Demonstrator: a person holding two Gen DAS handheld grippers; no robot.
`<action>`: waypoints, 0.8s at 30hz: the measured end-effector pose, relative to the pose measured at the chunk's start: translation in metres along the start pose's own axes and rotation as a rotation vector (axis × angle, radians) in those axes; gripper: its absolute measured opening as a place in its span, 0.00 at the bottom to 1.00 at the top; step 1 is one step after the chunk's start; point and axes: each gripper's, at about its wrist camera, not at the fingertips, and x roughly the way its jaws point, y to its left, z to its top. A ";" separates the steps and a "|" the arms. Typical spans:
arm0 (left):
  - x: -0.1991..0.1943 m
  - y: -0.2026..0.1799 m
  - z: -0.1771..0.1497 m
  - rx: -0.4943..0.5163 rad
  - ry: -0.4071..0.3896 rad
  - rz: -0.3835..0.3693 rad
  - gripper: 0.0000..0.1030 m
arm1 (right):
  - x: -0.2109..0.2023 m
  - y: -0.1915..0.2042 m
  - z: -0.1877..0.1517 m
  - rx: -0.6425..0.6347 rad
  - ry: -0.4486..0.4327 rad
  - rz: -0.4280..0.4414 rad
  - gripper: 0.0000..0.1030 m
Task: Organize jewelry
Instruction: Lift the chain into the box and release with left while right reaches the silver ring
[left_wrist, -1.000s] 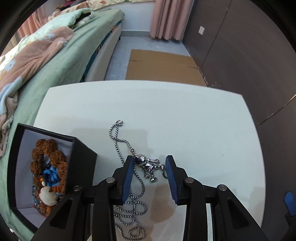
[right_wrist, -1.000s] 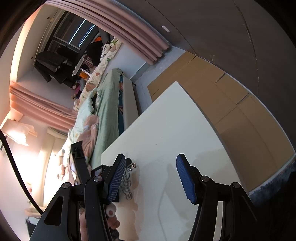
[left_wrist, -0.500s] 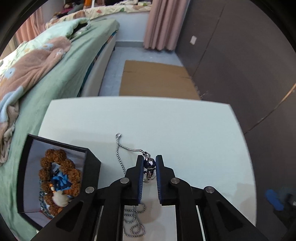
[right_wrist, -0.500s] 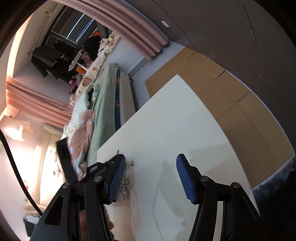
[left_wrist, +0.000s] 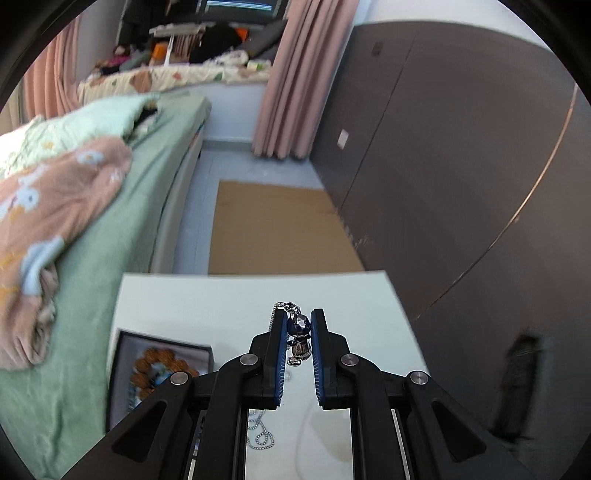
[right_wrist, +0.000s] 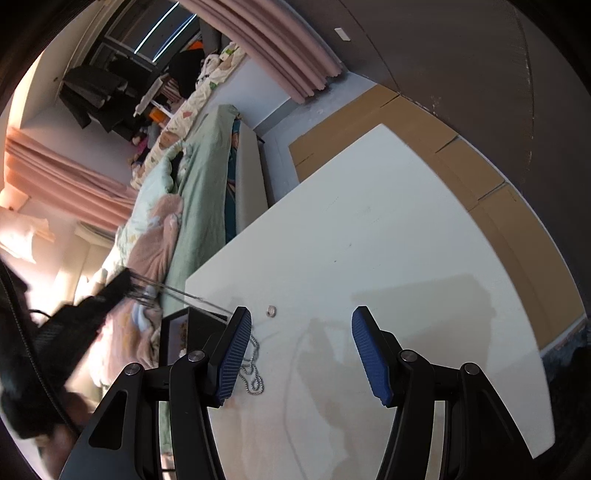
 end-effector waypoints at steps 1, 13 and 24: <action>-0.012 0.000 0.005 0.005 -0.025 -0.008 0.12 | 0.004 0.003 -0.001 -0.007 0.007 -0.009 0.57; -0.103 0.013 0.046 0.031 -0.193 -0.049 0.12 | 0.043 0.035 -0.008 -0.110 0.084 -0.067 0.43; -0.181 0.021 0.073 0.075 -0.345 -0.089 0.12 | 0.059 0.052 -0.009 -0.149 0.091 -0.114 0.39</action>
